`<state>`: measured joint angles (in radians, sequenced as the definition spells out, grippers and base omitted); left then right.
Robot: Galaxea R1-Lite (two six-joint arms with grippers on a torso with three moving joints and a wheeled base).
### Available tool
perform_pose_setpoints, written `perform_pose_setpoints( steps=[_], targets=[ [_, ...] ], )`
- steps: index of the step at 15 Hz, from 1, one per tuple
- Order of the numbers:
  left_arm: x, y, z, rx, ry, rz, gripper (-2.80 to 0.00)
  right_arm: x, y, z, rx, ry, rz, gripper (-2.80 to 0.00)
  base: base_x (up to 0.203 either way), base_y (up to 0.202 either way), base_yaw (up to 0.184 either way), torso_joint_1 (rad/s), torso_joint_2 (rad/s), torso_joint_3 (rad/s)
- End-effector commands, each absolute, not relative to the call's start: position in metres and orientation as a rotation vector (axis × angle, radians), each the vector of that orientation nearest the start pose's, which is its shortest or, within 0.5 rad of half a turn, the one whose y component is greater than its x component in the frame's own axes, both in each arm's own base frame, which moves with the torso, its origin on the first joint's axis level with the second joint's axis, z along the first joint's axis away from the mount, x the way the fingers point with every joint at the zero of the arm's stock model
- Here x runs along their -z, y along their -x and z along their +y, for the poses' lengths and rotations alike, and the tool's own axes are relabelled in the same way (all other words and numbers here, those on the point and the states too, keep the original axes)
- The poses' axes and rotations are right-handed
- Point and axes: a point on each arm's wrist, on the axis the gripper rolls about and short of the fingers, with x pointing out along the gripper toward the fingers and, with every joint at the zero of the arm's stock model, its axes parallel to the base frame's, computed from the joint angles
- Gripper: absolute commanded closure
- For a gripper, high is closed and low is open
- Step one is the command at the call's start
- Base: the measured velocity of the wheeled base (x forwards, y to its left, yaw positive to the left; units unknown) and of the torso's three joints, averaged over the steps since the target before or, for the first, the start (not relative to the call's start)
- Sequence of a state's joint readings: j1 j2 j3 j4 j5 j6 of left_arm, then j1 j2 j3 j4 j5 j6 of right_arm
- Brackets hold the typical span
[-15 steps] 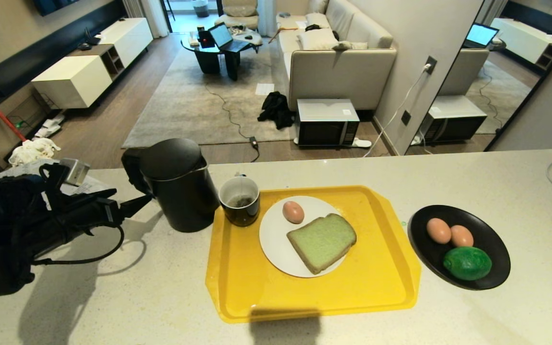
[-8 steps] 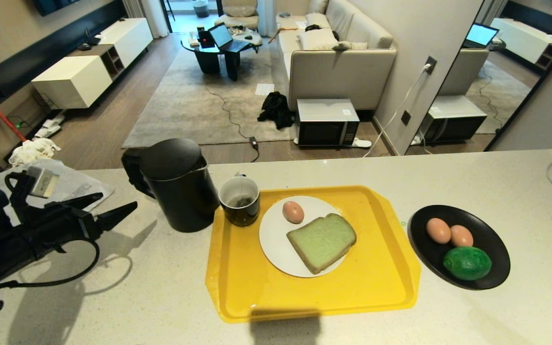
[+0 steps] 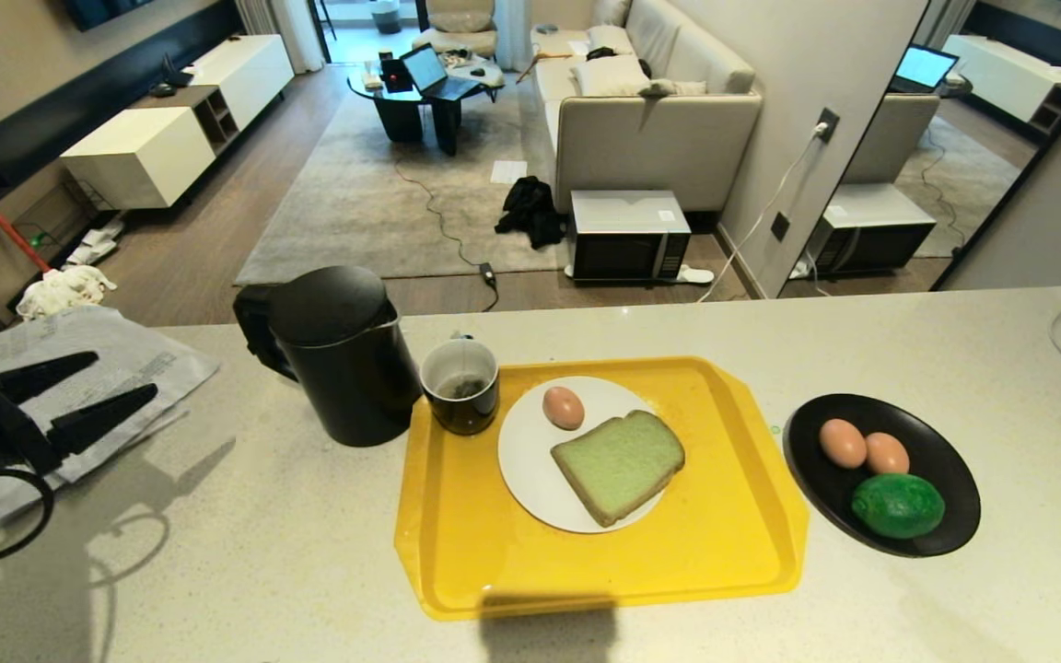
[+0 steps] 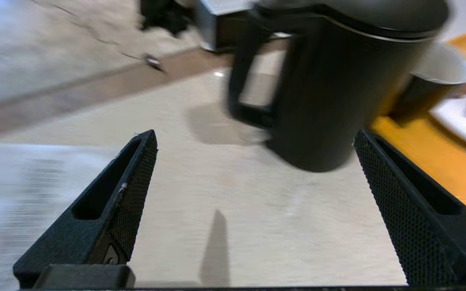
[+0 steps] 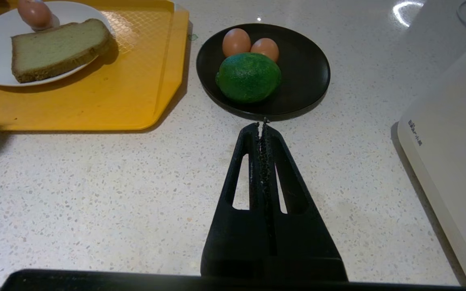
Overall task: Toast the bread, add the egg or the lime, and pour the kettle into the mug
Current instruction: Pick up the kettle
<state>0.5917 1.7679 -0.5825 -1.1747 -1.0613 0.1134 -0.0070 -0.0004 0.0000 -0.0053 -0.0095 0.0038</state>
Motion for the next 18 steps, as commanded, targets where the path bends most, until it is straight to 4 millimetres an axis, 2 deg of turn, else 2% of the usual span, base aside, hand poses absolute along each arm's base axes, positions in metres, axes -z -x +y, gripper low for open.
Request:
perform_pose_setpoints(
  steps=[1,4,7,10,11,14,18],
  targets=[
    [-0.161,-0.246,0.157,0.428,-0.177,-0.040,-2.80,-0.076,0.023,0.000,0.017,-0.004,-0.006,0.00,0.000,0.000,0.000,0.000,0.00,0.000],
    [-0.155,-0.249,0.159,0.433,-0.244,-0.042,-2.80,-0.076,0.023,0.000,0.015,-0.005,-0.006,0.00,0.000,0.000,0.000,0.000,0.00,0.000],
    [-0.143,-0.243,0.155,0.439,-0.206,-0.008,-2.80,-0.076,0.023,0.000,0.017,-0.005,-0.006,0.00,0.000,0.000,0.000,0.000,0.00,0.000],
    [-0.144,-0.244,0.153,0.448,-0.204,-0.012,-2.80,-0.076,0.023,0.000,0.015,-0.003,-0.006,0.00,0.000,0.000,0.000,0.000,0.00,0.000],
    [-0.148,-0.249,0.156,0.447,-0.220,-0.026,-2.80,-0.076,0.023,0.000,0.016,-0.005,-0.006,0.00,0.000,0.000,0.000,0.000,0.00,0.000],
    [-0.142,-0.276,0.175,0.448,-0.212,-0.031,-2.80,-0.076,0.023,0.000,0.017,-0.004,-0.006,0.00,0.000,0.000,0.000,0.000,0.00,0.000],
    [-0.131,-0.306,0.183,0.479,-0.214,-0.042,-2.80,-0.076,0.023,0.000,0.017,-0.005,-0.006,0.00,0.000,0.000,0.000,0.000,0.00,0.000]
  ],
)
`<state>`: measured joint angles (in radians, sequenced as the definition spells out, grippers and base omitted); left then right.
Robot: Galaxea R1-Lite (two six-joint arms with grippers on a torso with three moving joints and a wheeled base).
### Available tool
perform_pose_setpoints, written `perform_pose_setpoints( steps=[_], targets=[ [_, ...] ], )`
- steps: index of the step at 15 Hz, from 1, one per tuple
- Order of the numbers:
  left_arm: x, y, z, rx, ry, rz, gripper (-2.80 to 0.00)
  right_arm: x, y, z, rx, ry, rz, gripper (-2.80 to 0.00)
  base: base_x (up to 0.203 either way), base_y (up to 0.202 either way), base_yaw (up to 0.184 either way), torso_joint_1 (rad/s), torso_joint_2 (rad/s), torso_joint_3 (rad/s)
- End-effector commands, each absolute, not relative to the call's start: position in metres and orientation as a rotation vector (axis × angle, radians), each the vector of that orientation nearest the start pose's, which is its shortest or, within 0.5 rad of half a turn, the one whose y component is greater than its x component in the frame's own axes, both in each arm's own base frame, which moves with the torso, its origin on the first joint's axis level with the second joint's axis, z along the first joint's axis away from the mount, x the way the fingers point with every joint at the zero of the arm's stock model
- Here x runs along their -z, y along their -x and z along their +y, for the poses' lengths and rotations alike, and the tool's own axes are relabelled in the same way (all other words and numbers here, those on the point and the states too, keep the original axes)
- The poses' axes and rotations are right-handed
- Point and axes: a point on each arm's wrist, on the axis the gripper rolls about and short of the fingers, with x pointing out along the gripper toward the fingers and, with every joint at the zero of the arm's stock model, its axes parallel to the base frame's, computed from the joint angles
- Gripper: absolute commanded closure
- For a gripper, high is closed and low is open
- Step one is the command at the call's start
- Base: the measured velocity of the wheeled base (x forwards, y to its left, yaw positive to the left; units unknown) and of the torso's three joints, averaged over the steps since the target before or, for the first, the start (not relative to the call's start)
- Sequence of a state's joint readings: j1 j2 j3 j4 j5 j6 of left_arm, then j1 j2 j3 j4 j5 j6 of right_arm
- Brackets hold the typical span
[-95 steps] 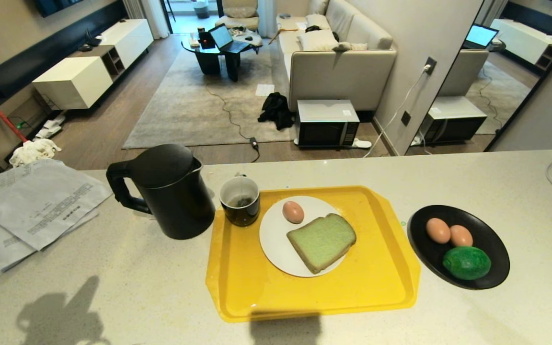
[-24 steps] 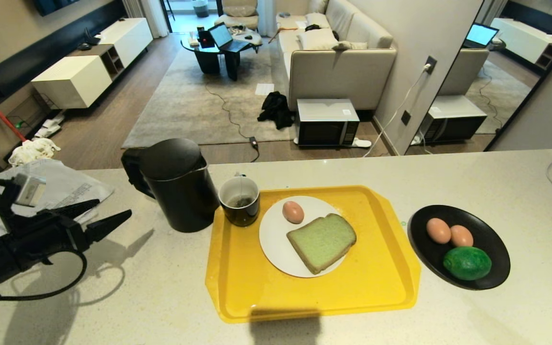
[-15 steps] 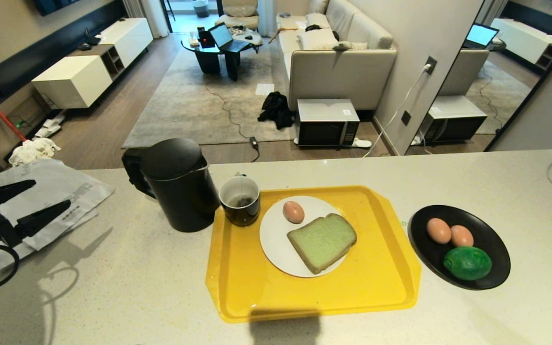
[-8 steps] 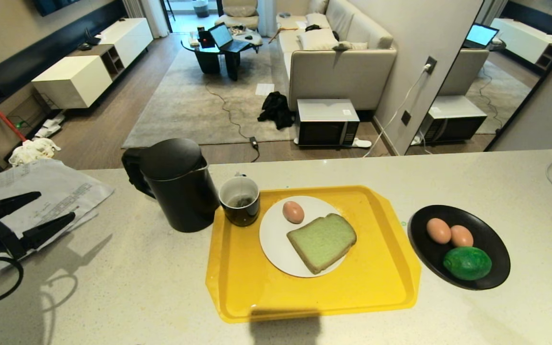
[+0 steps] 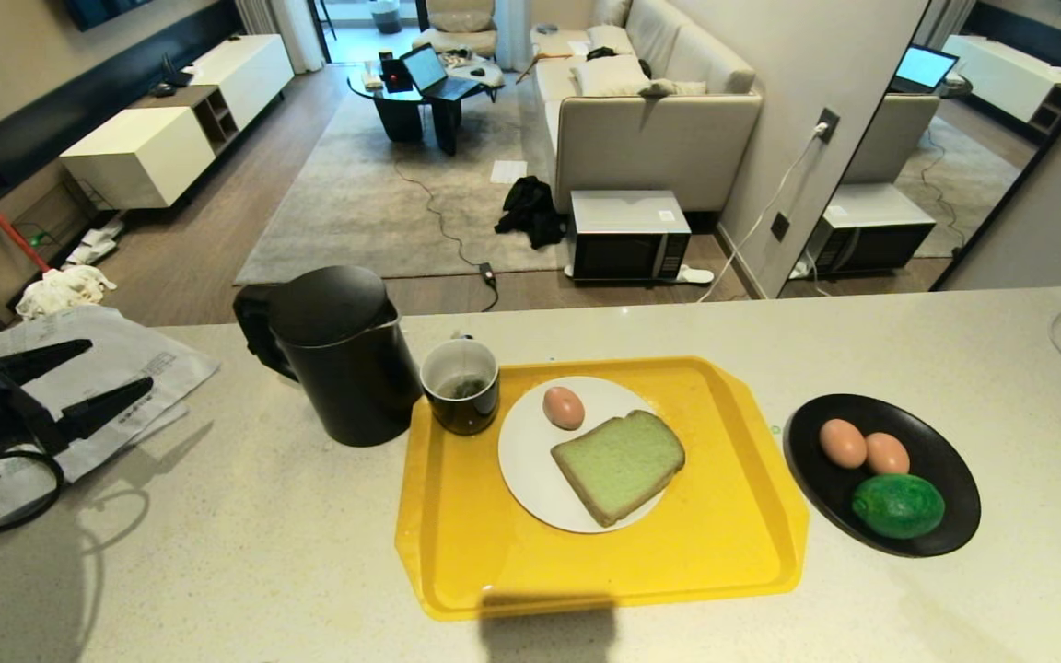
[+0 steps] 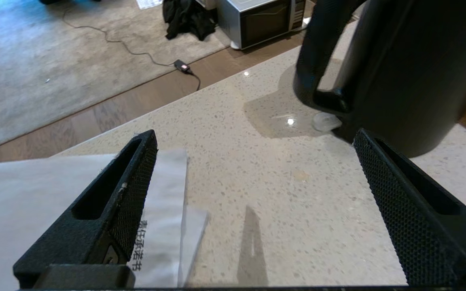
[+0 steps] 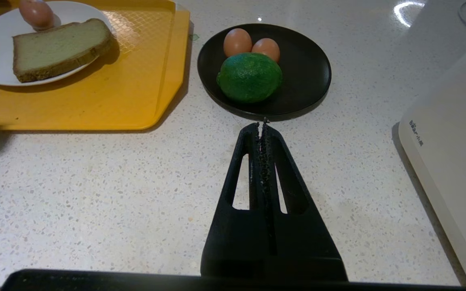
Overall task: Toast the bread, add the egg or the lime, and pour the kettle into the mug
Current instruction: Pick up the kettle
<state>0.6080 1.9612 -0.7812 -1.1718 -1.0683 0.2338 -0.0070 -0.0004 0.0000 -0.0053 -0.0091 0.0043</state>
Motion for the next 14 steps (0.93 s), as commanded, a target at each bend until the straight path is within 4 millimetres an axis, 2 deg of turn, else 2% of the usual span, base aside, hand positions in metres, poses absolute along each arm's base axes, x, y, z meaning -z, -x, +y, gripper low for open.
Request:
perform_pose_setpoints(
  steps=[1,5,9,11,14],
  targets=[
    [-0.130,-0.314,0.183,0.492,-0.220,-0.049,-2.80,-0.076,0.023,0.000,0.017,-0.003,-0.006,0.00,0.000,0.000,0.000,0.000,0.00,0.000],
    [-0.128,-0.345,0.168,0.575,-0.241,-0.080,-2.80,-0.076,0.023,0.000,0.016,-0.005,-0.006,0.00,0.000,0.000,0.000,0.000,0.00,0.000],
    [-0.129,-0.356,0.150,0.621,-0.250,-0.098,-2.80,-0.076,0.023,0.000,0.015,-0.005,-0.006,0.00,0.000,0.000,0.000,0.000,0.00,0.000],
    [-0.131,-0.359,0.143,0.566,-0.255,-0.097,-2.80,-0.076,0.023,0.000,0.015,-0.005,-0.006,0.00,0.000,0.000,0.000,0.000,0.00,0.000],
    [-0.135,-0.368,0.124,0.440,-0.244,-0.112,-2.80,-0.076,0.023,0.000,0.015,-0.005,-0.006,0.00,0.000,0.000,0.000,0.000,0.00,0.000]
  ],
)
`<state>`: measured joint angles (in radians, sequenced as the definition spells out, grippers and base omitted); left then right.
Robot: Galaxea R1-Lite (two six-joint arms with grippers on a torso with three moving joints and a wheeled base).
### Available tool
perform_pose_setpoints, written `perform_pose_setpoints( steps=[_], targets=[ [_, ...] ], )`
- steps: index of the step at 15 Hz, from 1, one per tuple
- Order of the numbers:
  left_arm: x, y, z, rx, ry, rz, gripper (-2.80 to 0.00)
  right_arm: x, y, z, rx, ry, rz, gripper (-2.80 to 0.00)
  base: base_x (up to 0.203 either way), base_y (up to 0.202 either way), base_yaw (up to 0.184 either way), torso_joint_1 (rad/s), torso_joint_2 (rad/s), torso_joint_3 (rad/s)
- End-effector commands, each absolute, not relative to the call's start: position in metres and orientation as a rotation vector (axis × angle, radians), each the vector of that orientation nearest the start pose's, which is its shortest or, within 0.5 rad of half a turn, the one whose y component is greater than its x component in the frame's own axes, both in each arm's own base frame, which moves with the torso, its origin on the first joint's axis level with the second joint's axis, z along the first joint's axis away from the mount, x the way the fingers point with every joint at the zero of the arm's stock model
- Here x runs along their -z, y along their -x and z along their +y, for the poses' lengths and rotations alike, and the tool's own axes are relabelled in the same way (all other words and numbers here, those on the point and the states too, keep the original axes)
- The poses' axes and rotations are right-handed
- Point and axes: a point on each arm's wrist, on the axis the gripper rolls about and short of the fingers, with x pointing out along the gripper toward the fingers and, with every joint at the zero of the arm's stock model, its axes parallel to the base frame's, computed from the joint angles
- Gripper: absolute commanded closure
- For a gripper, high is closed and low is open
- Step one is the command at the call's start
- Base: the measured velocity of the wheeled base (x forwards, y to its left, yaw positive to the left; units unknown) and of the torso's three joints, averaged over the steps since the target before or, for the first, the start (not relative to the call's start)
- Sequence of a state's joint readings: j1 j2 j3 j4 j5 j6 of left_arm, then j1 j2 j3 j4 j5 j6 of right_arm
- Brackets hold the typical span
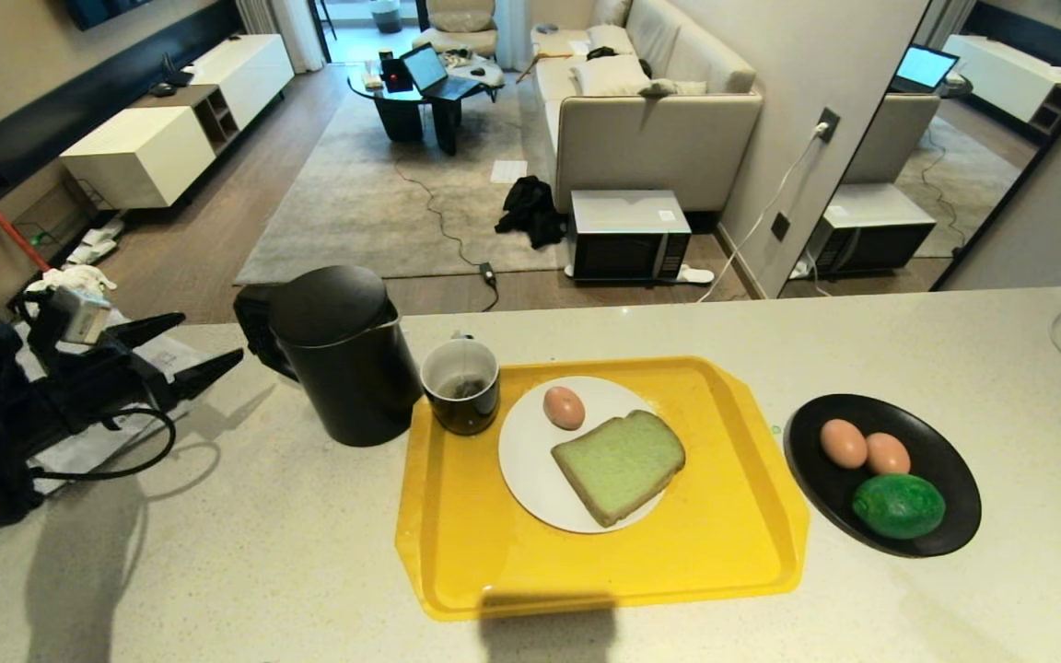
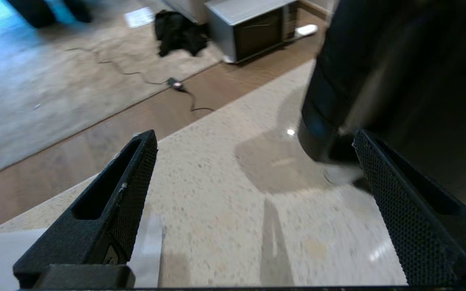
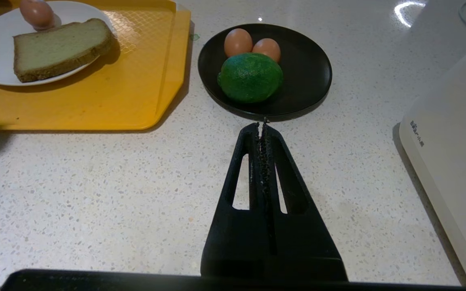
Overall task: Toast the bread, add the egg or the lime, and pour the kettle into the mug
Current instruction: Pick up the kettle
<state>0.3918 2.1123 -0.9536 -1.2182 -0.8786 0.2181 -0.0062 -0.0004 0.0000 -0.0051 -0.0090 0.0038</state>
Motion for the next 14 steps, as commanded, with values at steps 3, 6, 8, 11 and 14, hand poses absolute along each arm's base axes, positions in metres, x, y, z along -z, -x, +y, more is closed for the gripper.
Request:
perform_pose_setpoints(
  steps=[3,6,8,11,14],
  targets=[
    [-0.132,-0.377,0.104,0.403,-0.185,-0.119,-2.80,-0.076,0.023,0.000,0.015,-0.003,-0.006,0.00,0.000,0.000,0.000,0.000,0.00,0.000],
    [-0.123,-0.383,0.099,0.416,-0.169,-0.104,-2.80,-0.076,0.023,0.000,0.015,-0.003,-0.006,0.00,0.000,0.000,0.000,0.000,0.00,0.000],
    [-0.121,-0.384,0.097,0.423,-0.165,-0.101,-2.80,-0.076,0.023,0.000,0.015,-0.005,-0.005,0.00,0.000,0.000,0.000,0.000,0.00,0.000],
    [-0.119,-0.386,0.097,0.427,-0.147,-0.104,-2.80,-0.076,0.023,0.000,0.015,-0.004,-0.006,0.00,0.000,0.000,0.000,0.000,0.00,0.000],
    [-0.120,-0.393,0.099,0.434,-0.140,-0.124,-2.80,-0.076,0.023,0.000,0.015,-0.005,-0.006,0.00,0.000,0.000,0.000,0.000,0.00,0.000]
  ],
)
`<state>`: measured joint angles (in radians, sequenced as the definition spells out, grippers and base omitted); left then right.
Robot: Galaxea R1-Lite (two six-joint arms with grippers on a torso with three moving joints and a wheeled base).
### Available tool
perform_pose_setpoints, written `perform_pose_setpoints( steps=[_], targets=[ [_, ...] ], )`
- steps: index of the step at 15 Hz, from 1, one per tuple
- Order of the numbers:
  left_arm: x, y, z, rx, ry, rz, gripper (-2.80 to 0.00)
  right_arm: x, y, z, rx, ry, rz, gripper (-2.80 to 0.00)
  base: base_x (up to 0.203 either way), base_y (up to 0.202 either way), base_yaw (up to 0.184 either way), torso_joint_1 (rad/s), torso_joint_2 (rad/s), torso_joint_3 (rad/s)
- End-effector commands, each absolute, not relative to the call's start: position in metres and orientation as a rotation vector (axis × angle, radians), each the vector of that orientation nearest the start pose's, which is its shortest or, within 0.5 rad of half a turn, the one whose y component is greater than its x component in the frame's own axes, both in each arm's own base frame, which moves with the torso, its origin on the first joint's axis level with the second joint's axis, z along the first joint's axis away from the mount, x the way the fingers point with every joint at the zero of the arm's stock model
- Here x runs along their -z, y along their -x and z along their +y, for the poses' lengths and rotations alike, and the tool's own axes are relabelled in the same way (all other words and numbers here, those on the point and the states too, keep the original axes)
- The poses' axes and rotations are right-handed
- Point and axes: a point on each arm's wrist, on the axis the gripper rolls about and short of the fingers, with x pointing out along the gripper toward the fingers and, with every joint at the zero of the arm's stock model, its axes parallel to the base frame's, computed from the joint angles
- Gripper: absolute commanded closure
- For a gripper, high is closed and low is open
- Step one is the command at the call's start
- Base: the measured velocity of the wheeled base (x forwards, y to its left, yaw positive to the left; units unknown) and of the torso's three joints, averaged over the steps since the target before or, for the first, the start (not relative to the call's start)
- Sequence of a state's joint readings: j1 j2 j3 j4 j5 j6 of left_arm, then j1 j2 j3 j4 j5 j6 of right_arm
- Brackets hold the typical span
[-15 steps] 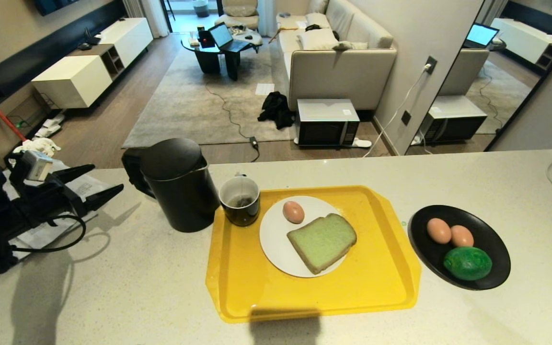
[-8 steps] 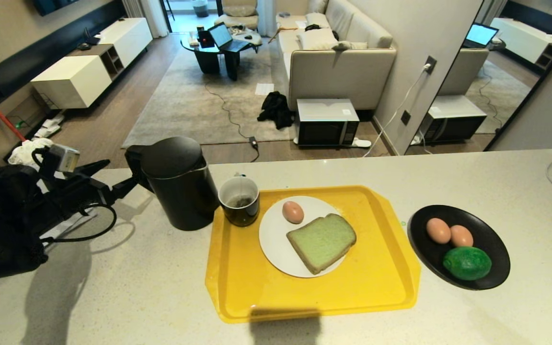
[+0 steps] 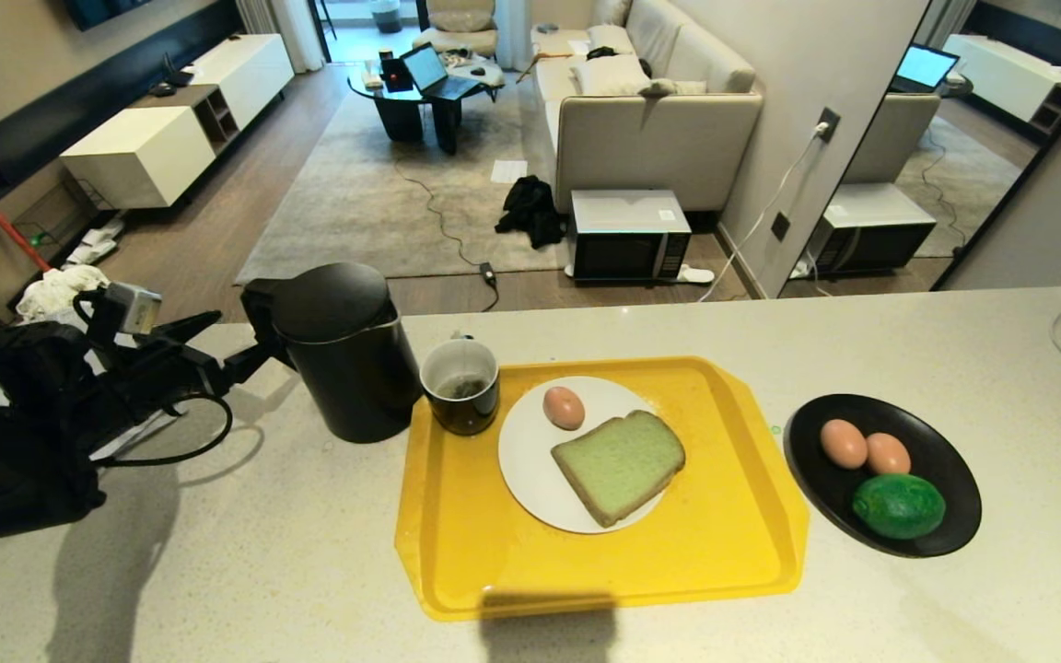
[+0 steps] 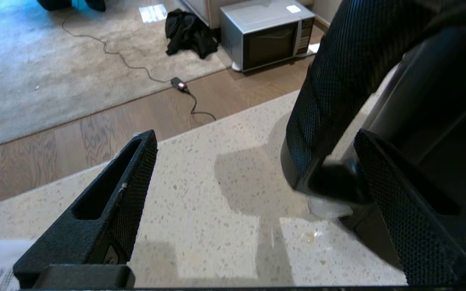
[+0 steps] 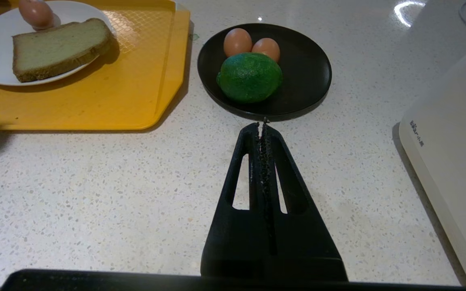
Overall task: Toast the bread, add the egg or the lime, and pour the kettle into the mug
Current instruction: Pick up the kettle
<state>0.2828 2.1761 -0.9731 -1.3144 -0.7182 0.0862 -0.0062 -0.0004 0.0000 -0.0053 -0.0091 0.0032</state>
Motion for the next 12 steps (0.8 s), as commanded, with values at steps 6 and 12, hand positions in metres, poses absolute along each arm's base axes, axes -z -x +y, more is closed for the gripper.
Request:
perform_pose_setpoints(
  steps=[6,12],
  targets=[
    [-0.128,-0.413,0.099,0.484,-0.106,-0.172,-2.80,-0.076,0.023,0.000,0.015,-0.005,-0.006,0.00,0.000,0.000,0.000,0.000,0.00,0.000],
    [-0.122,-0.421,0.091,0.524,-0.088,-0.167,-2.80,-0.076,0.023,0.000,0.015,-0.005,-0.006,0.00,0.000,0.000,0.000,0.000,0.00,0.000]
  ],
)
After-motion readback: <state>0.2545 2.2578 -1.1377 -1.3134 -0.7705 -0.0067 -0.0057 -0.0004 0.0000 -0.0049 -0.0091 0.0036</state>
